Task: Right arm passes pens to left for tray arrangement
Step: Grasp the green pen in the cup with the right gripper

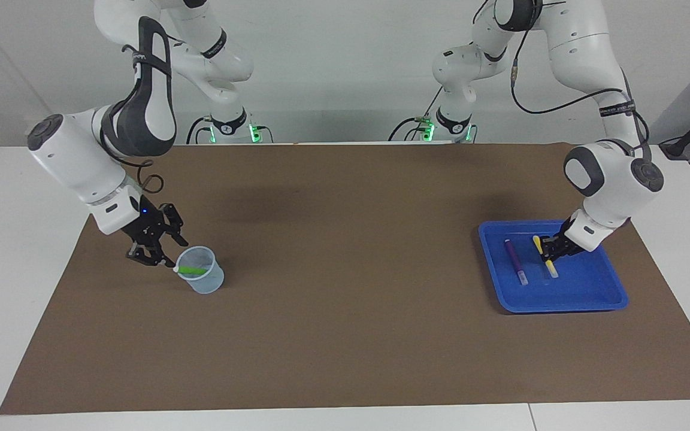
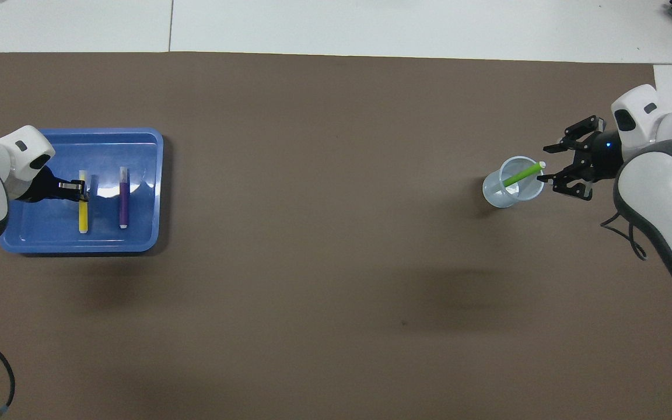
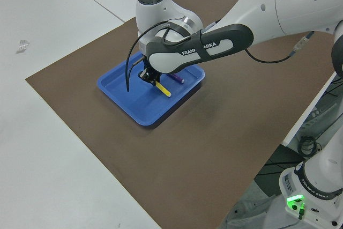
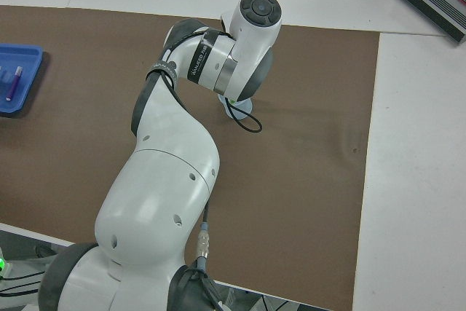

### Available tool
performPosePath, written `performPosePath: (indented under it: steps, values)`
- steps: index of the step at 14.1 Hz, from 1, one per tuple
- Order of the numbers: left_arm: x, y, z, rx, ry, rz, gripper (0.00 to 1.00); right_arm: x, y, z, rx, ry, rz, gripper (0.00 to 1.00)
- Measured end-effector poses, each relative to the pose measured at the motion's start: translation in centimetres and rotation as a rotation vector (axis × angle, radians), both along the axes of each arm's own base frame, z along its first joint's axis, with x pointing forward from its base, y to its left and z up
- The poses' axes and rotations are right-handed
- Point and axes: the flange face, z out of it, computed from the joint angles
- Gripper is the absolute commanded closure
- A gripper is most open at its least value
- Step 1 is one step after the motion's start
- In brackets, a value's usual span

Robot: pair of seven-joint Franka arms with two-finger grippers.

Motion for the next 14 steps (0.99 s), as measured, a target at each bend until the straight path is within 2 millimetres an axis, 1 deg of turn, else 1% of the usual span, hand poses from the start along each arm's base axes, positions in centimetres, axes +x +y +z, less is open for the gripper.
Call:
performPosePath:
  steps: [1, 2, 3, 4, 5, 7, 11, 13, 14]
  values:
    - [0.0, 0.0, 0.0, 0.000, 0.001, 0.000, 0.83, 0.1, 0.4, -0.1, -0.006, -0.013, 0.035, 0.45]
    - [0.0, 0.0, 0.0, 0.000, 0.001, 0.000, 0.49, 0.2, 0.6, -0.4, -0.009, -0.017, 0.061, 0.46]
    - [0.0, 0.0, -0.1, 0.000, 0.001, 0.000, 0.38, 0.2, 0.6, -0.8, -0.011, -0.020, 0.081, 0.47]
    - [0.0, -0.1, -0.1, -0.001, 0.001, -0.002, 0.14, 0.3, 0.5, -1.3, -0.014, -0.022, 0.100, 0.47]
    - [0.0, -0.2, -0.1, -0.001, 0.001, -0.003, 0.05, 0.3, 0.4, -1.7, -0.017, -0.026, 0.117, 0.48]
    - [0.0, -0.3, -0.1, -0.001, 0.001, -0.004, 0.02, 0.4, 0.2, -2.1, -0.024, -0.038, 0.146, 0.48]
    - [0.0, -0.3, 0.0, -0.001, 0.000, -0.003, 0.01, 0.4, -0.2, -2.3, -0.026, -0.039, 0.152, 0.49]
    - [0.3, -0.1, 0.5, 0.001, -0.010, -0.001, 0.01, 0.3, -0.4, -2.7, -0.028, -0.037, 0.170, 0.50]
    - [0.6, 0.0, 1.0, 0.003, -0.022, 0.000, 0.01, 0.3, -0.5, -2.9, -0.030, -0.040, 0.184, 0.50]
